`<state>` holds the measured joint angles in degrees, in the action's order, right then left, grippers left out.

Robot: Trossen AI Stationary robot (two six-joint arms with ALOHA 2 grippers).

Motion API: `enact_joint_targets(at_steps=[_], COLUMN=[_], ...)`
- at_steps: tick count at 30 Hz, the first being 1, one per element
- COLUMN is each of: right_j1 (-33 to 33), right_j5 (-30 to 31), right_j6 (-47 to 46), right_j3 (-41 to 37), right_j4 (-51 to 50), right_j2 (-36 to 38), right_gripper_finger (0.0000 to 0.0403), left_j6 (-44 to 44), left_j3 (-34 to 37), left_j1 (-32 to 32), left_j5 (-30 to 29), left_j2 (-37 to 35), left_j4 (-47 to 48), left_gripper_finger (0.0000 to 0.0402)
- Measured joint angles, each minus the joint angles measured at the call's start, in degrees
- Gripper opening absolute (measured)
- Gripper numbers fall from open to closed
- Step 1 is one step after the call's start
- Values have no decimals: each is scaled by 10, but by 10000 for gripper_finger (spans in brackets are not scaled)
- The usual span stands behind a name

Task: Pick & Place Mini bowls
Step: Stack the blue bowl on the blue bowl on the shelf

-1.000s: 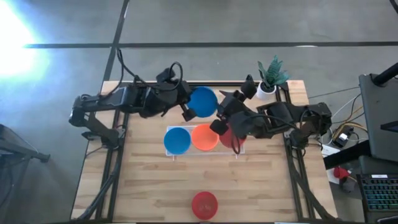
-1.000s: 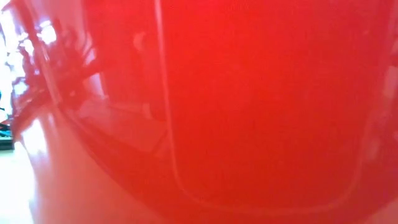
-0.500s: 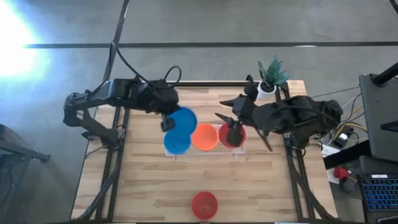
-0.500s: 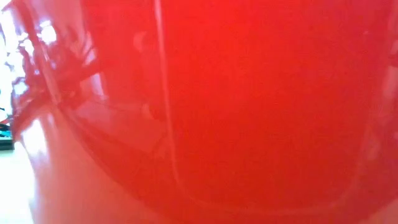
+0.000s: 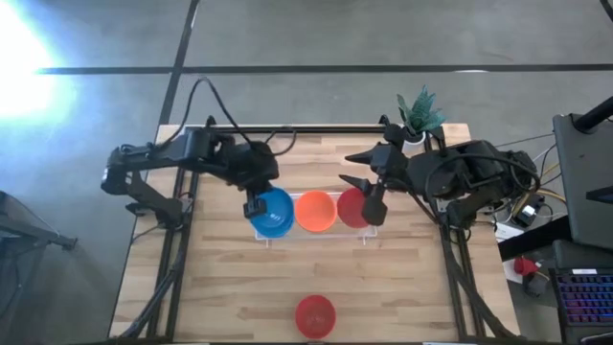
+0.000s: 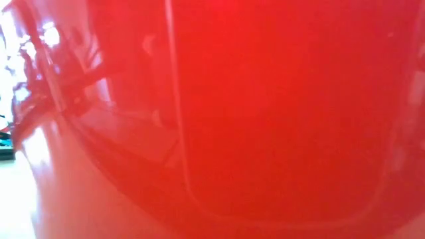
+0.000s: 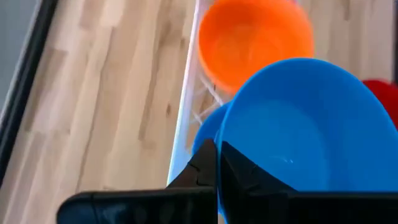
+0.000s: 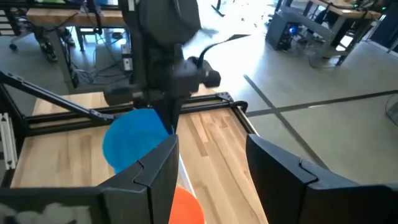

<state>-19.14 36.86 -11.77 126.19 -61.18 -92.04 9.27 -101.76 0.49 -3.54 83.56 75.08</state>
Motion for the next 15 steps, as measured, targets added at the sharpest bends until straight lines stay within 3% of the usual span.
enact_joint_targets(at_steps=[9, 15], right_j1=[0, 0], right_j5=[0, 1], right_j6=[0, 0], right_j3=[0, 0], right_j4=[-1, -1], right_j2=[1, 1], right_gripper_finger=[185, 185], left_j6=[-2, -4], left_j3=[88, 104], left_j1=[0, 0], left_j5=[1, 7], left_j2=[1, 1], left_j4=[-54, -56], left_gripper_finger=[0, 0])
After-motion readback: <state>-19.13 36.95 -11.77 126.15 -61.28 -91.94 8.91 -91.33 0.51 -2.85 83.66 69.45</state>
